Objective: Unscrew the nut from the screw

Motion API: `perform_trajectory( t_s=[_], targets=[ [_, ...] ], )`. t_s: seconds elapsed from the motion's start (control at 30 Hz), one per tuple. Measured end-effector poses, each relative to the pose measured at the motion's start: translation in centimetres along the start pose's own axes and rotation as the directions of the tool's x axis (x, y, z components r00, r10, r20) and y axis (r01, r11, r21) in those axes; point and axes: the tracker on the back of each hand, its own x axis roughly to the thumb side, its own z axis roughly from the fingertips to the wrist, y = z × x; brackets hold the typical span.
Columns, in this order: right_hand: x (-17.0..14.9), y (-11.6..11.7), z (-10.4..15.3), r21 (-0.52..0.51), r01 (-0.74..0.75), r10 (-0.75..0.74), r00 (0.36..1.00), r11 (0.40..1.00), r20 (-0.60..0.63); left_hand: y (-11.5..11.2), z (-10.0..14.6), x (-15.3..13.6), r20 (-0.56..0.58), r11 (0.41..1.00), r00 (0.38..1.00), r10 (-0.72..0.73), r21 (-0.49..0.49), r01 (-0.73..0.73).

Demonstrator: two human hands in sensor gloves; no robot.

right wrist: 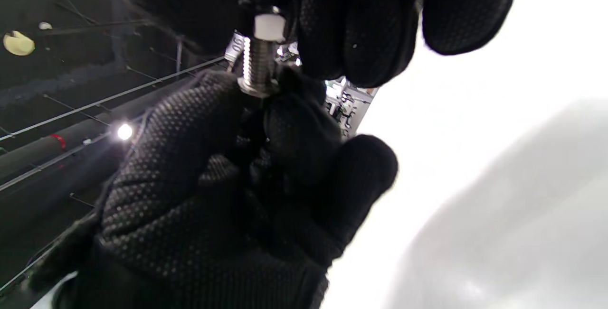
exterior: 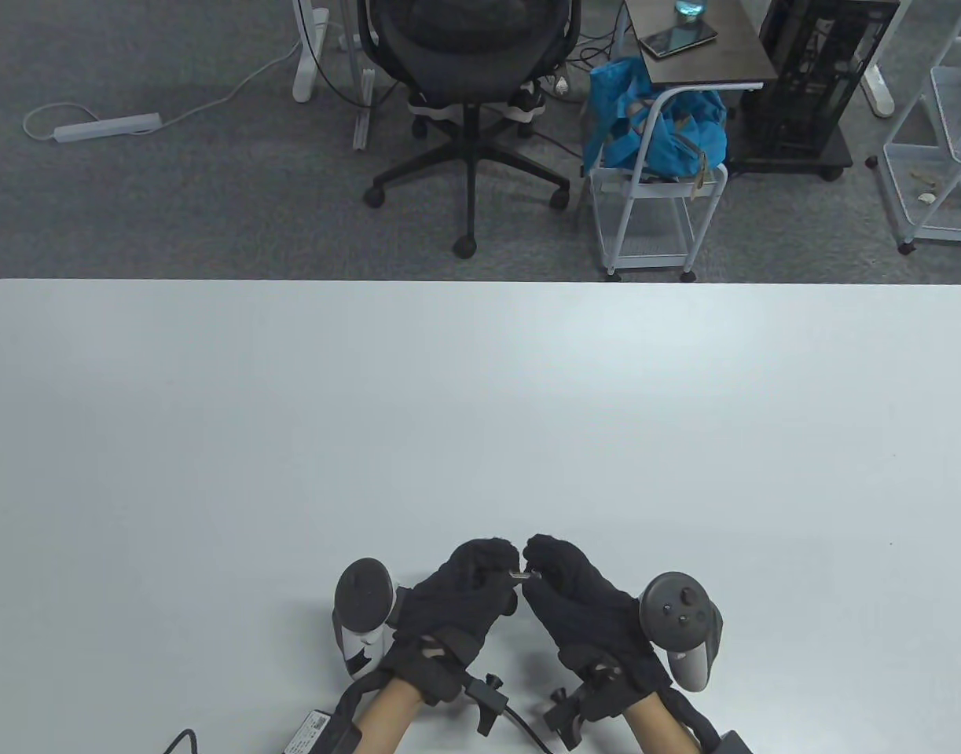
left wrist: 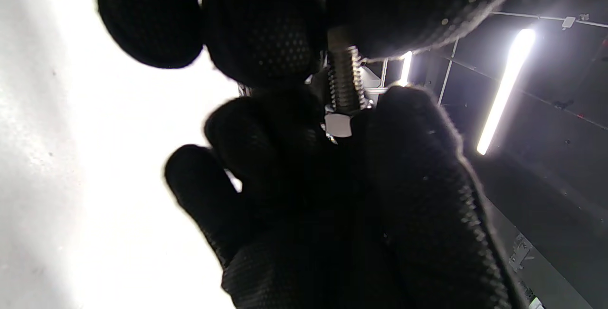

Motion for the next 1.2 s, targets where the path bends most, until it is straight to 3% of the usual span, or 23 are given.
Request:
perform_trajectory(
  t_s=[0.2, 0.37, 0.83, 1.2],
  targets=[
    [-0.8, -0.2, 0.0, -0.015, 0.023, -0.024, 0.996, 1.000, -0.089, 0.0, 0.0, 0.0, 0.013, 1.000, 1.000, -0.010, -0.006, 0.010],
    [-0.1, -0.2, -0.1, -0.018, -0.012, 0.011, 0.999, 1.000, -0.041, 0.0, -0.2, -0.2, 0.008, 0.998, 1.000, -0.012, -0.058, 0.012],
    [0.7, -0.4, 0.0, -0.073, -0.036, 0.040, 0.998, 0.997, 0.058, -0.3, -0.1, 0.0, 0.015, 0.998, 0.999, -0.048, -0.035, 0.048],
    [0.4, -0.3, -0.1, -0.039, -0.014, 0.016, 0.999, 0.999, 0.052, -0.1, 0.0, -0.2, 0.000, 0.999, 1.000, -0.031, -0.008, 0.031]
  ],
)
